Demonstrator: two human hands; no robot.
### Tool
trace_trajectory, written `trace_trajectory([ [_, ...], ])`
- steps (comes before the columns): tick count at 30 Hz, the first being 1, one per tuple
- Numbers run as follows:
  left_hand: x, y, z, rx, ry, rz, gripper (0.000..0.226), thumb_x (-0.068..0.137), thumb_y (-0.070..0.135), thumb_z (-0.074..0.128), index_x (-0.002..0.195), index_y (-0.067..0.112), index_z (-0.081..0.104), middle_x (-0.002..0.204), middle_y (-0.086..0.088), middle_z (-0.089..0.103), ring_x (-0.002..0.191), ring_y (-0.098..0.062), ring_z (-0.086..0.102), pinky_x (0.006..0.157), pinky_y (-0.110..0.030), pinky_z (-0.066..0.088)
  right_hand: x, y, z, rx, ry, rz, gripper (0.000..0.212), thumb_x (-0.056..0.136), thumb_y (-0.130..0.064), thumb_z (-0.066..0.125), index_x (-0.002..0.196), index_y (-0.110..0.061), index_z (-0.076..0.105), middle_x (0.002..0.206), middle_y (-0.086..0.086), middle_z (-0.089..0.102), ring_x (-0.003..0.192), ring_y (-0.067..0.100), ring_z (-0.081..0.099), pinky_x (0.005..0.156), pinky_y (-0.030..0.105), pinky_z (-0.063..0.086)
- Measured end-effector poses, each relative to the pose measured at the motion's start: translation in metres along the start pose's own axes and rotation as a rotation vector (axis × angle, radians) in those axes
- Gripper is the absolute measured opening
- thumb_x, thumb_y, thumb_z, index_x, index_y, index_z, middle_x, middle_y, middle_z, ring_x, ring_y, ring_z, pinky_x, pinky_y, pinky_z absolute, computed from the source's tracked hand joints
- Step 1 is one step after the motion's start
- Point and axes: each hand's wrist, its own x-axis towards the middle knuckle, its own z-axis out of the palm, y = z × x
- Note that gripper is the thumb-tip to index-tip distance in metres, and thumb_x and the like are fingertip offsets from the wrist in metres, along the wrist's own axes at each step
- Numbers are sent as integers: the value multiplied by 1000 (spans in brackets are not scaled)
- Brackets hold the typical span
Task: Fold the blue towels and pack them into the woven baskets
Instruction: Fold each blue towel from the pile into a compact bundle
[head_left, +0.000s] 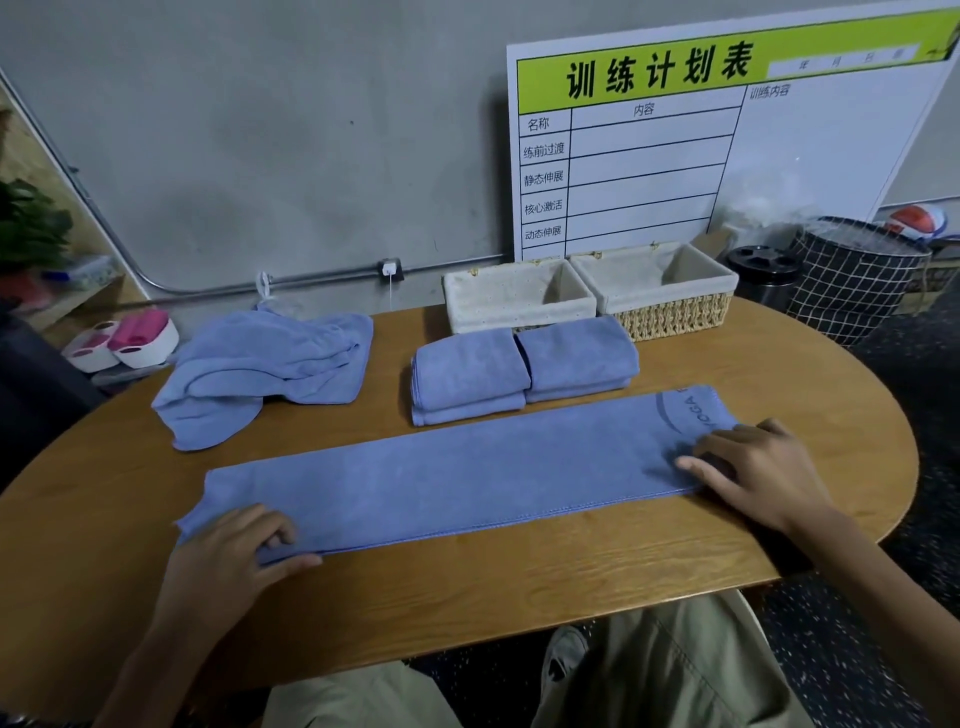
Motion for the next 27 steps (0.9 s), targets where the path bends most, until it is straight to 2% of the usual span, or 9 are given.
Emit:
trace_trajectory([
  [3,12,16,0,-51,-22,-79,42,89,68,42,76,33,63,81,20,58,77,-7,55,67,-21,41,15,-17,5,83,11,89,52,99,-60,32,81,-26,67,75,-8,61,73,20,60,66,36,35],
  [7,47,41,22,-139,-100,-127,63,99,66,22,111,28,70,117,12,64,108,-19,60,89,-45,48,44,-47,31,288,-87,142,44,96,-58,38,103,-27,68,102,-7,62,91,23,59,77,42,46],
  [9,58,45,35,-85,-314,-243,70,93,73,16,139,37,54,151,12,45,139,-19,42,110,-52,36,47,-50,46,251,-229,178,54,93,-64,31,120,-31,63,123,-8,59,111,23,57,89,45,46],
  [11,54,40,47,16,-500,-317,70,93,75,9,154,45,25,166,15,10,154,-17,10,120,-56,14,41,-45,53,192,-350,221,68,89,-71,20,137,-35,53,145,-10,48,134,20,44,107,43,35],
  [15,47,26,41,112,-582,-404,74,86,73,10,156,49,4,166,16,-10,155,-21,-4,120,-60,5,33,-30,46,151,-462,315,82,83,-75,7,151,-39,34,162,-11,25,151,17,16,119,42,14],
  [19,55,41,44,123,-572,-411,71,92,74,10,157,46,6,167,11,-10,155,-26,-4,118,-65,7,40,-44,41,71,-440,287,79,85,-73,6,149,-39,37,160,-12,28,150,15,18,119,48,15],
  [22,65,78,58,43,-527,-309,79,87,82,3,157,47,13,167,12,-5,155,-24,-5,118,-64,4,52,-81,44,167,-424,193,78,87,-76,8,146,-39,41,158,-13,33,149,13,22,118,49,17],
  [25,65,79,64,46,-554,-330,69,94,75,13,156,48,11,167,14,-6,155,-22,-5,119,-62,1,54,-93,52,206,-512,183,99,75,-87,-10,153,-41,29,164,-13,18,152,14,10,121,44,9],
  [27,56,55,57,103,-551,-394,65,96,70,17,156,48,7,167,14,-6,155,-24,-2,119,-62,4,52,-81,52,208,-536,228,98,73,-88,-7,155,-43,21,165,-14,11,153,13,4,122,42,5],
])
